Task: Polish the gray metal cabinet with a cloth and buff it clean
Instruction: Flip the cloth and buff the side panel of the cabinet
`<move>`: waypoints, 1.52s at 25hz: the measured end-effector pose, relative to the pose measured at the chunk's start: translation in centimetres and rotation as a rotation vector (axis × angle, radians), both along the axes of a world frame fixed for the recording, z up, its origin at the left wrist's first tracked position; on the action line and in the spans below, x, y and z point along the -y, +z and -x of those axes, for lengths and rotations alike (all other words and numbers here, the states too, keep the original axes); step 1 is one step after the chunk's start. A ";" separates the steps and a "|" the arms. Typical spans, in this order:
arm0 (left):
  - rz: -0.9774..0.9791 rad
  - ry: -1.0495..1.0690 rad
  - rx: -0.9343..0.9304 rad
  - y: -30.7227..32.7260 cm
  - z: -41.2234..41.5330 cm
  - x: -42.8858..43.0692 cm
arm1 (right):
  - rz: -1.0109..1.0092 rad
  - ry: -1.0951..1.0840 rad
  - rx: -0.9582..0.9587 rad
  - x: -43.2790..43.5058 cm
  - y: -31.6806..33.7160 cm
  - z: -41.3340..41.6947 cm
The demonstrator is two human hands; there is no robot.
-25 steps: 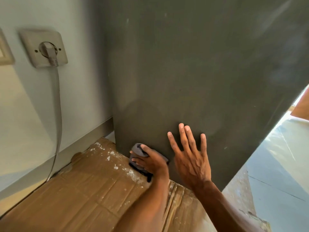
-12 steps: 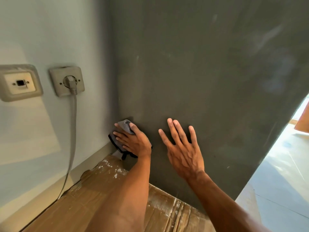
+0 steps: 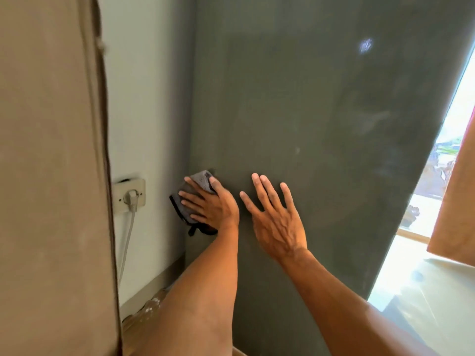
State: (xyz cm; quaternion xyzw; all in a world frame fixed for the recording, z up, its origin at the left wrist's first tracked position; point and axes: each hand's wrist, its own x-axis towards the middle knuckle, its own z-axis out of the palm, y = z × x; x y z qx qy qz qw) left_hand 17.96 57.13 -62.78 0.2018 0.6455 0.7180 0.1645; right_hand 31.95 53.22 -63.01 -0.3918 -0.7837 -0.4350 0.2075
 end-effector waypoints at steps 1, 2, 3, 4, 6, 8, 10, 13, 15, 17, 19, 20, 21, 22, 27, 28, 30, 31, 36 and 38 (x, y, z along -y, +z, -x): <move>-0.022 0.029 -0.022 3.7 0.2 -0.2 | -0.015 0.014 -0.015 0.1 2.1 -0.3; -0.049 0.047 -0.064 7.6 0.4 -0.3 | -0.031 0.019 -0.020 0.1 4.2 -0.7; -0.077 0.058 -0.136 11.2 0.6 -0.3 | -0.047 0.017 -0.024 0.1 6.2 -1.2; -0.101 0.072 -0.238 14.1 0.7 -0.5 | -0.063 0.013 -0.036 0.1 8.0 -1.6; -0.140 0.111 -0.506 16.1 0.1 -0.6 | -0.097 0.001 -0.086 0.0 10.6 -2.3; -0.169 0.121 -0.732 13.1 -1.1 -0.3 | -0.122 -0.018 -0.148 0.2 11.8 -2.8; -0.185 0.117 -0.771 7.3 -2.4 0.1 | -0.127 -0.041 -0.189 0.6 11.7 -3.1; -0.079 0.038 -0.578 -2.9 -5.9 1.7 | -0.118 -0.066 -0.208 1.2 10.6 -4.0; 0.065 -0.020 -0.507 -9.1 -9.4 3.1 | -0.113 -0.082 -0.211 1.5 9.2 -5.2; 0.172 -0.112 -0.494 -13.2 -11.9 3.7 | -0.113 -0.088 -0.188 1.9 7.6 -6.3; 0.166 -0.168 -0.454 -13.8 -13.1 3.8 | -0.106 -0.090 -0.166 2.1 6.4 -7.2; 0.162 -0.138 -0.445 -12.8 -13.3 3.6 | -0.103 -0.094 -0.159 2.1 6.2 -7.6; 0.143 -0.083 -0.487 -11.1 -13.1 3.5 | -0.104 -0.098 -0.152 2.2 6.1 -7.9; 0.099 -0.048 -0.576 -9.5 -12.7 3.4 | -0.105 -0.102 -0.148 2.2 6.3 -8.1; -0.115 -0.057 -0.799 6.0 -10.4 2.5 | -0.142 -0.125 -0.242 1.9 11.0 -7.5; -0.134 -0.030 -0.867 9.2 -9.9 2.2 | -0.145 -0.135 -0.283 1.7 12.4 -7.2; -0.152 0.027 -0.961 14.2 -8.6 1.6 | -0.145 -0.144 -0.341 1.3 15.5 -6.5; -0.156 0.050 -0.977 15.9 -8.1 1.4 | -0.150 -0.140 -0.354 1.2 17.2 -6.3; -0.149 0.082 -1.126 16.8 -6.8 1.4 | -0.172 -0.148 -0.383 0.8 22.6 -6.5; -0.133 0.059 -1.244 13.1 -7.0 2.2 | -0.154 -0.154 -0.401 0.8 21.5 -6.5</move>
